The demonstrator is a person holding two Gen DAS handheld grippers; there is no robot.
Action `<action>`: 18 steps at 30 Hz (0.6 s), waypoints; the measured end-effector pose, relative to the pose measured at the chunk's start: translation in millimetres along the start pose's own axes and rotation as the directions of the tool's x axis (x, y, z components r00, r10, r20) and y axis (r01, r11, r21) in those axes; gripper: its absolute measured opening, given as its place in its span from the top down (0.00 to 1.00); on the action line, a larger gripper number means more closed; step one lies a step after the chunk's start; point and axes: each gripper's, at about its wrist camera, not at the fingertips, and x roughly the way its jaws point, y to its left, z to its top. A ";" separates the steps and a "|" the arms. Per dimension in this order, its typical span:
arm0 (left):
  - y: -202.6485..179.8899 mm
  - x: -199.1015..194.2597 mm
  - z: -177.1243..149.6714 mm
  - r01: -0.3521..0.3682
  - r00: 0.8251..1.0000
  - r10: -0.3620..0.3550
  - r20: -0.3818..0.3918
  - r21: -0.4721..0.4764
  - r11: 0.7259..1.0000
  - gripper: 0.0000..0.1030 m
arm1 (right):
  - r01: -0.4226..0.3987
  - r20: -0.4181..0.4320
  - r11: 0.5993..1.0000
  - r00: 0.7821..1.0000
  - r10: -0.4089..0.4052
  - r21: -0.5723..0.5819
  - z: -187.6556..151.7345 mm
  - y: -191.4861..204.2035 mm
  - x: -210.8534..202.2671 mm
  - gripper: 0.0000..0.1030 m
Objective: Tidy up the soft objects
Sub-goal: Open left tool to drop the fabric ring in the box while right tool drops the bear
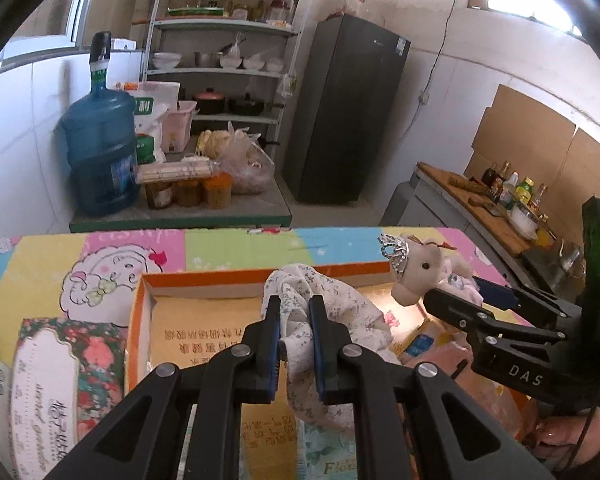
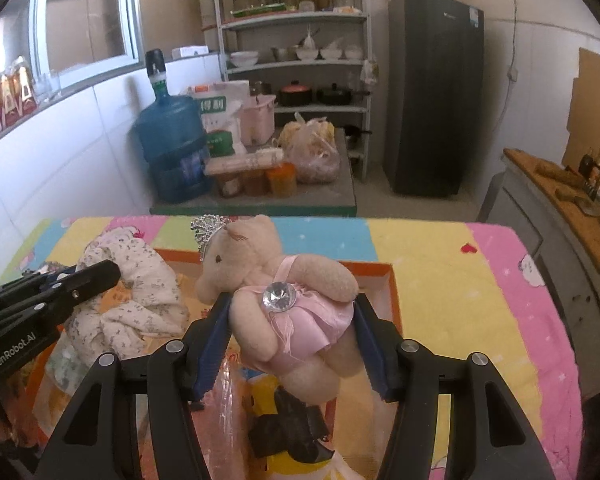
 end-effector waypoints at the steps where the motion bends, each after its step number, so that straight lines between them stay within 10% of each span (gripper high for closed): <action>1: 0.1 2.4 -1.1 -0.002 1.000 0.002 -0.005 0.001 1.000 0.87 | 0.000 -0.005 1.000 1.000 0.000 0.000 -0.8 -0.6 2.0 0.41; 11: -2.5 8.2 -3.8 -0.006 0.999 0.006 -0.035 -0.008 1.000 0.85 | 0.014 -0.060 0.999 0.998 -0.015 -0.033 -5.0 7.1 10.2 0.38; 18: -0.3 0.9 -4.7 -0.005 1.000 0.004 -0.028 -0.024 1.000 0.44 | 0.016 -0.069 1.000 0.997 -0.017 -0.026 -6.8 6.3 11.4 0.34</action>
